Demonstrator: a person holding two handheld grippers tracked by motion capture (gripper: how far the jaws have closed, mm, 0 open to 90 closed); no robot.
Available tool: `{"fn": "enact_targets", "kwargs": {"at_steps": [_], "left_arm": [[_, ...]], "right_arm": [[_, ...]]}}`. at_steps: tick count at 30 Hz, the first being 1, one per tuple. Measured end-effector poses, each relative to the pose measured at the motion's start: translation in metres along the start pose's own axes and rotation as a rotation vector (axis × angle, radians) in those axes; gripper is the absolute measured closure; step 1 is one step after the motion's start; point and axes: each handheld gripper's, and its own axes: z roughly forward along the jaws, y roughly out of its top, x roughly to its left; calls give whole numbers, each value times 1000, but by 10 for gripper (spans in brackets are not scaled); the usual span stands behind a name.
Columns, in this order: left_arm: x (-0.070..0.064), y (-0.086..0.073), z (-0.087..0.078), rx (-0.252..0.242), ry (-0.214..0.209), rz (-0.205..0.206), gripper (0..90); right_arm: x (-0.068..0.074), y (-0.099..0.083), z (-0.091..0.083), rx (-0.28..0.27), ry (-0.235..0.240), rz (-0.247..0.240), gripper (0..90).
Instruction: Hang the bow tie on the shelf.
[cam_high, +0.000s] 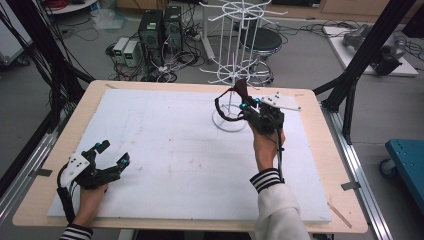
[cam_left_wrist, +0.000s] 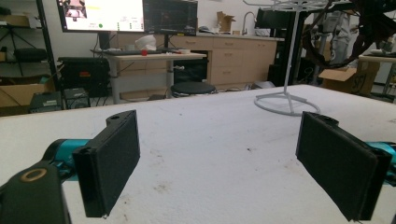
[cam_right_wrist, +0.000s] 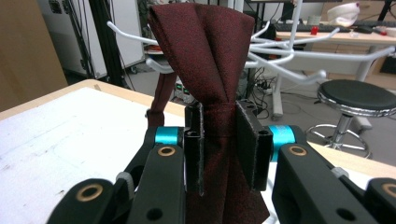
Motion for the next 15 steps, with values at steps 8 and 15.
{"fn": "enact_targets", "kwargs": {"at_steps": [8, 15], "left_arm": [[0, 0, 0, 0, 0, 0, 140], [0, 0, 0, 0, 0, 0, 140]], "right_arm": [[-3, -9, 4, 45, -1, 44, 735], [-5, -13, 7, 84, 7, 83, 733]]}}
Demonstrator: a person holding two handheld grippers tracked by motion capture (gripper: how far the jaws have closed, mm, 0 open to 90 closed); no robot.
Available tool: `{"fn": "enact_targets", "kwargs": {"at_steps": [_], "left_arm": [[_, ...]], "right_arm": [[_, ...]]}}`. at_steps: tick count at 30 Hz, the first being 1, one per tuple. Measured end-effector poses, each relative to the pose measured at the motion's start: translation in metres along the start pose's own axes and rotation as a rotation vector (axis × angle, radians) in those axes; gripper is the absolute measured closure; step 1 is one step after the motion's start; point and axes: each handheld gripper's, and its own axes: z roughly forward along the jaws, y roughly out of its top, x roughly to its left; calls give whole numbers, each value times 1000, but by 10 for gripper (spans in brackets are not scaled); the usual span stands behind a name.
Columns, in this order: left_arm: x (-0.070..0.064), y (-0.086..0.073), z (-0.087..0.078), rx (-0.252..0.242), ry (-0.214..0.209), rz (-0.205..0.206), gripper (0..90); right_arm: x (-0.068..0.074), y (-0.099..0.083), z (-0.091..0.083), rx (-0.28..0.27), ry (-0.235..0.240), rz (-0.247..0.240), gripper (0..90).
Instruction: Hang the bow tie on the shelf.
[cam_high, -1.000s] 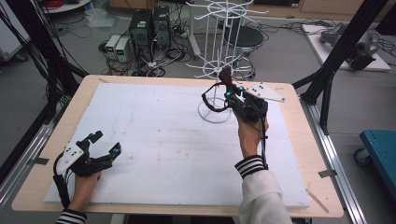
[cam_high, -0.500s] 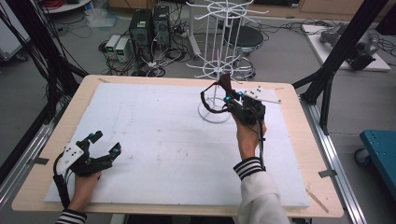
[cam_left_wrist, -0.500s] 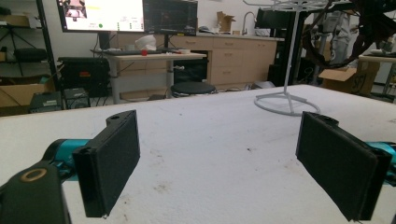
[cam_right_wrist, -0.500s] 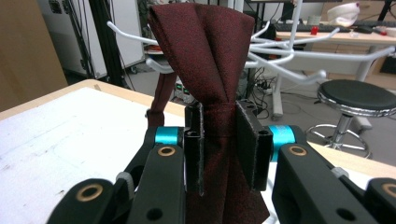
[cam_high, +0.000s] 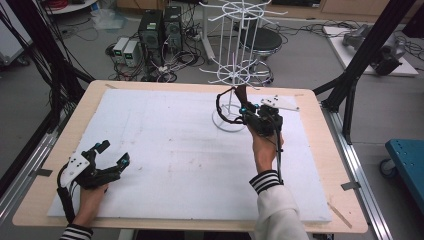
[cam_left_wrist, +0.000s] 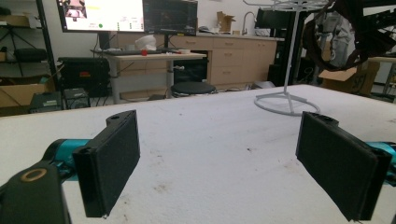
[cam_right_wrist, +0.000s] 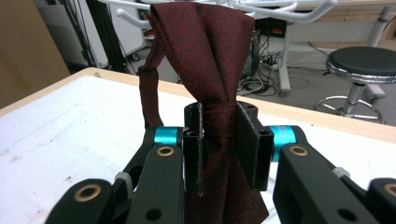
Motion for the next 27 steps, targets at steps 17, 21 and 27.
{"fn": "enact_targets", "kwargs": {"at_steps": [17, 21, 27], "left_arm": [[0, 0, 0, 0, 0, -1, 139], [0, 0, 0, 0, 0, -2, 140], [0, 0, 0, 0, 0, -5, 139]], "right_arm": [[17, -2, -1, -5, 5, -199, 5], [21, -4, -10, -21, 48, -207, 6], [16, -12, -27, -57, 85, -207, 6]]}}
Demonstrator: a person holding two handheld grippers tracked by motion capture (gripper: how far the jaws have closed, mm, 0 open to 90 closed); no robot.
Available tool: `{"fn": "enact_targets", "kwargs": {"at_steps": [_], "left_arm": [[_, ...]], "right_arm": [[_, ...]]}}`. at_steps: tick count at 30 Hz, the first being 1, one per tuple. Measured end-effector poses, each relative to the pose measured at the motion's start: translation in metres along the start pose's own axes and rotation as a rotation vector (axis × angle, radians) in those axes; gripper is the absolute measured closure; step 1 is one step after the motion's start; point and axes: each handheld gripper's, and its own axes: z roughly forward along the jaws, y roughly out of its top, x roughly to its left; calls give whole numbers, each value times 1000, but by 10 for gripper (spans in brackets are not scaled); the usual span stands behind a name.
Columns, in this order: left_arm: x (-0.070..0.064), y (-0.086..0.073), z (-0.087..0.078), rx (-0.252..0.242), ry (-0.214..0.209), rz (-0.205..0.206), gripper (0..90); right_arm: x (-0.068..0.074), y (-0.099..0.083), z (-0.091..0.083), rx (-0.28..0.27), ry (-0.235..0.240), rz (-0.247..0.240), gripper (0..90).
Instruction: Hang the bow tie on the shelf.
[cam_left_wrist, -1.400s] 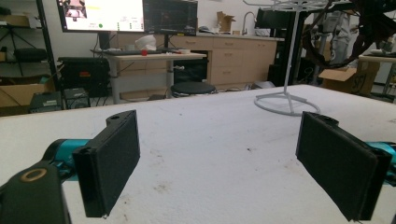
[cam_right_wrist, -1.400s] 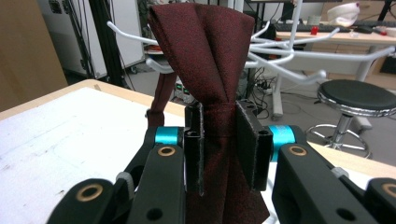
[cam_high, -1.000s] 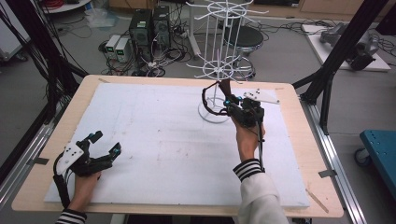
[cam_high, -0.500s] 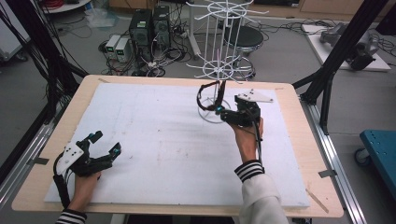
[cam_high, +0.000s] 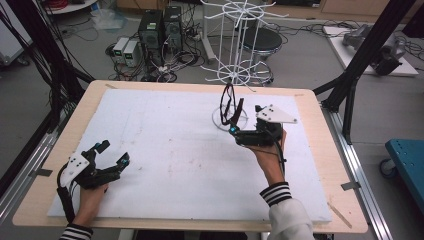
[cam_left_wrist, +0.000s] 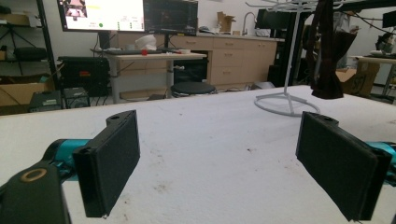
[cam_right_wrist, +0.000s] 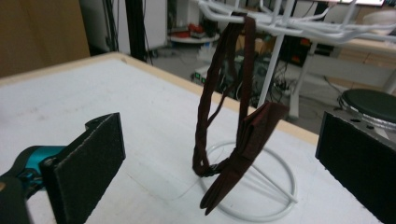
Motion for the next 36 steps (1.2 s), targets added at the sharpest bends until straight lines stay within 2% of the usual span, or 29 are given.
{"fn": "enact_targets", "kwargs": {"at_steps": [3, 4, 6, 8, 11, 16, 22, 24, 27, 30, 34, 36], "left_arm": [[0, 0, 0, 0, 1, -1, 140], [1, 0, 0, 0, 1, -1, 139], [0, 0, 0, 3, 0, 4, 139], [0, 0, 0, 2, -1, 7, 140], [0, 0, 0, 1, -1, 11, 139], [0, 0, 0, 1, 2, 5, 140], [0, 0, 0, 1, 2, 4, 139], [0, 0, 0, 1, 2, 4, 139], [0, 0, 0, 0, 1, 8, 139], [0, 0, 0, -1, 2, 7, 140], [0, 0, 0, 1, 1, 8, 139], [-1, 0, 0, -1, 2, 7, 139]], "right_arm": [[-3, -7, -12, -17, 4, 1, 6], [-5, -9, -16, -7, 8, -2, 6], [-8, -15, -26, -53, 11, -2, 6], [-11, -25, -38, -69, 14, 3, 6], [-15, -45, -54, -91, 12, 19, 6], [-24, -82, -72, -105, -21, 56, 6], [-27, -106, -84, -134, -54, 65, 6], [-27, -112, -88, -179, -54, 80, 6], [-27, -120, -92, -214, -70, 86, 5], [-26, -127, -94, -224, -74, 83, 5], [-27, -137, -94, -230, -74, 116, 5], [-27, -138, -93, -237, -88, 115, 5]]}}
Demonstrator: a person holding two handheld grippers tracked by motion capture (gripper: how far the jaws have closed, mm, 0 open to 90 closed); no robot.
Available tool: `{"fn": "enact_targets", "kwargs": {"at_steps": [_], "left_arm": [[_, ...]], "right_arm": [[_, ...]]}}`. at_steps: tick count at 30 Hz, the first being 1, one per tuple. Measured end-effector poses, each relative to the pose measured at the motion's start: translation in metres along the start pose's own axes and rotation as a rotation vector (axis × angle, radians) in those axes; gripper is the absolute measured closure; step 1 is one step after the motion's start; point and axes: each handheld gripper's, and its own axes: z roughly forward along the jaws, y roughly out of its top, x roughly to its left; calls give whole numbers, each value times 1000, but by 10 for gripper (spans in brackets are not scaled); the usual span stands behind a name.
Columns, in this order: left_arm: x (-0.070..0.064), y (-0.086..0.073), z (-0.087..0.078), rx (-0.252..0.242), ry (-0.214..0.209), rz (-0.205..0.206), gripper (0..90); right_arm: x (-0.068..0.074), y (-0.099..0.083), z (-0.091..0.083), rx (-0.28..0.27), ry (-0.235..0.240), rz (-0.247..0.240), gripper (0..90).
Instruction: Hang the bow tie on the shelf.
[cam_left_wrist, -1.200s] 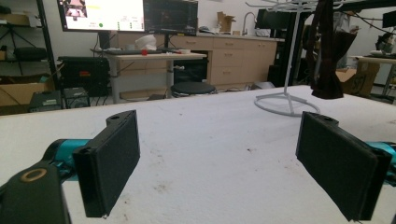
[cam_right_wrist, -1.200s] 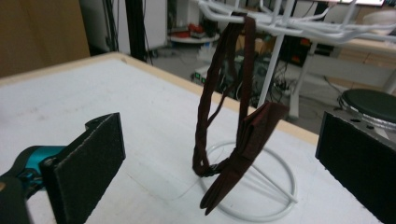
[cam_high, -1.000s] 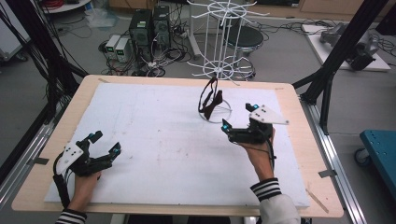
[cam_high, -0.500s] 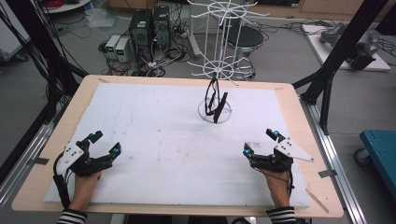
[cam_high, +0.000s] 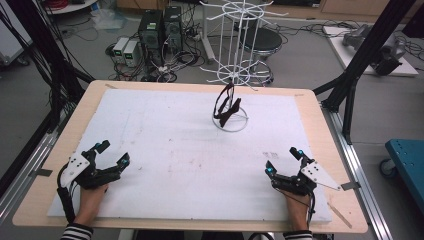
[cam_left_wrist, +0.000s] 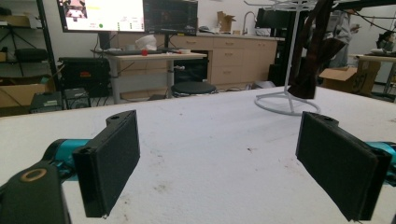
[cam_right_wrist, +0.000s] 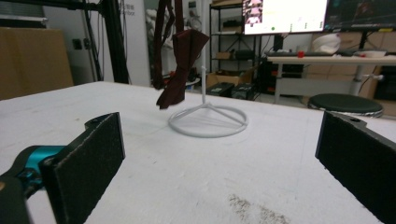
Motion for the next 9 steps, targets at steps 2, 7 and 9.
{"fn": "enact_targets", "kwargs": {"at_steps": [2, 7, 9], "left_arm": [[0, 0, 0, 0, 0, 0, 139], [0, 0, 0, 0, 0, 4, 139], [0, 0, -1, -8, 0, 4, 140]], "right_arm": [[-1, 0, 1, 7, 2, 0, 6], [1, -1, 1, 16, 8, -20, 6], [2, -1, 2, 17, 7, -29, 6]]}}
